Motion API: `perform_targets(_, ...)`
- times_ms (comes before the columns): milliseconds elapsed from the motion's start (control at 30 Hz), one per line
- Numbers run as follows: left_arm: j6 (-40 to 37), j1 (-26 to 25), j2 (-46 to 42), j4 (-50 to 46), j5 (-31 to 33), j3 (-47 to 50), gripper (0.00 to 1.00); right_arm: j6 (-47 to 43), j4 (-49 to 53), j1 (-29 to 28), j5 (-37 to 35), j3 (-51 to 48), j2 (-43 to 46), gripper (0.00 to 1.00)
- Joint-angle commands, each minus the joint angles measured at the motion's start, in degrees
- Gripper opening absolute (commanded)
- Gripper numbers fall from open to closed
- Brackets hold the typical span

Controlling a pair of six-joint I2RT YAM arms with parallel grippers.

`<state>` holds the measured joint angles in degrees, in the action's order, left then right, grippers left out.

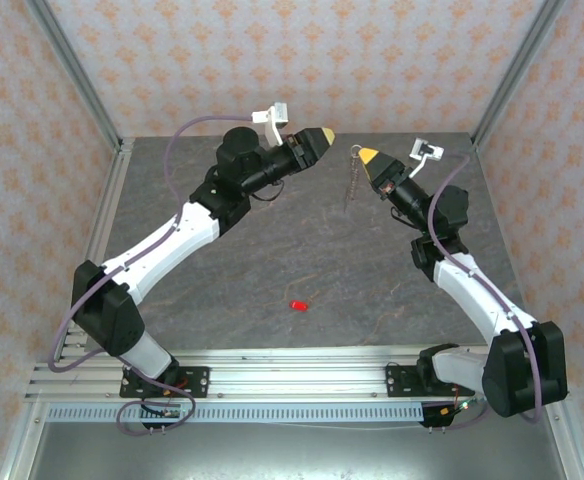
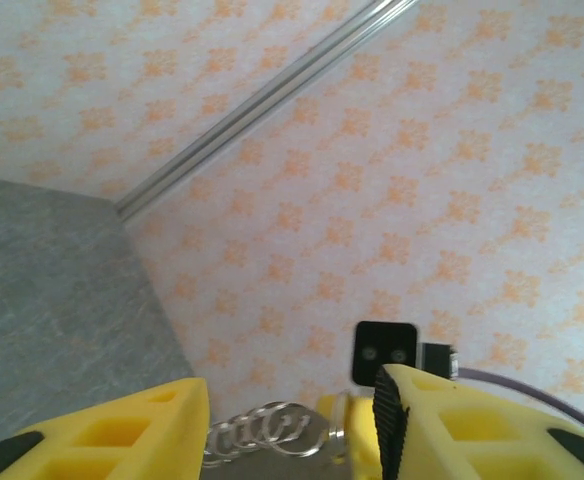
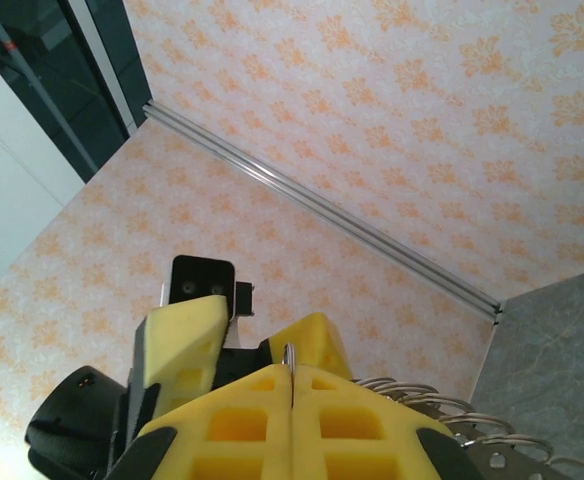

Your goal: Put the keys on the keyring

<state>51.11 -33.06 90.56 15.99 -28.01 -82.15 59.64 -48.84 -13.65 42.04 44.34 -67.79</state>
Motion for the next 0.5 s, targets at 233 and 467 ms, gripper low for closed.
perform_targets(233,1.9,-2.6,1.9,6.2,1.1,-1.2,0.41,0.7,-4.7,-0.9,-1.4,0.1,-1.3,0.00)
perform_targets(467,1.6,-3.2,3.0,5.8,0.9,-1.5,0.40,0.6,-4.8,-1.0,-1.5,0.1,-1.3,0.00)
